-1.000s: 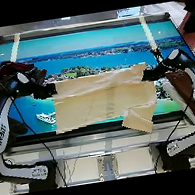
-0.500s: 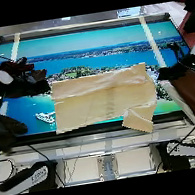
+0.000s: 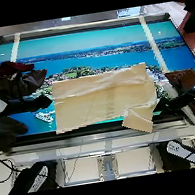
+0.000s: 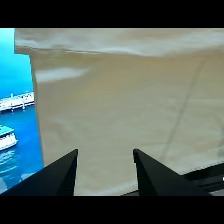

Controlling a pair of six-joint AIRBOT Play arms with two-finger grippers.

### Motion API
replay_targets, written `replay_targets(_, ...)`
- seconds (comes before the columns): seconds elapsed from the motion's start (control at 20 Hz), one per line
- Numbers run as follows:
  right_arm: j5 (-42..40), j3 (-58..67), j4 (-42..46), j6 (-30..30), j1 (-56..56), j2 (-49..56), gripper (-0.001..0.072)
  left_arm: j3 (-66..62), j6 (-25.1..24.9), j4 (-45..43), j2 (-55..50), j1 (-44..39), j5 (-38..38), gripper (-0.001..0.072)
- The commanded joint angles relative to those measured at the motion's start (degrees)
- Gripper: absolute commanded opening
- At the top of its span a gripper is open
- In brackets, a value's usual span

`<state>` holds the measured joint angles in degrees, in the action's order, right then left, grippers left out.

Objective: Fold the shirts.

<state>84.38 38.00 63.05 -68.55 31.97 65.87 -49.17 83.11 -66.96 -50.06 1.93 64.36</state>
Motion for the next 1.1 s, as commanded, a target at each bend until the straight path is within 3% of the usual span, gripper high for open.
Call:
replay_targets(0.0, -1.03, -7.13, -2.51, 0.66, -0.15, -0.42, 0.0551, 0.9, 0.0, 1.73, 1.33, 0.0, 0.13, 0.0414)
replay_targets(0.5, -4.22, -9.44, -2.43, -2.36, -0.31, -0.35, 0.054, 0.9, -0.02, 2.71, 1.33, 0.0, 0.39, 0.0414)
replay_targets(0.6, -4.94, -9.44, -2.89, -2.36, -0.31, -0.15, 0.0432, 0.9, -0.02, 2.71, 1.33, 0.0, 0.39, 0.0415)
replay_targets(1.05, -3.85, -9.44, -5.25, -2.45, -0.31, -0.15, 0.0431, 0.9, -0.02, 2.69, 1.33, 0.0, 0.5, 0.0414)
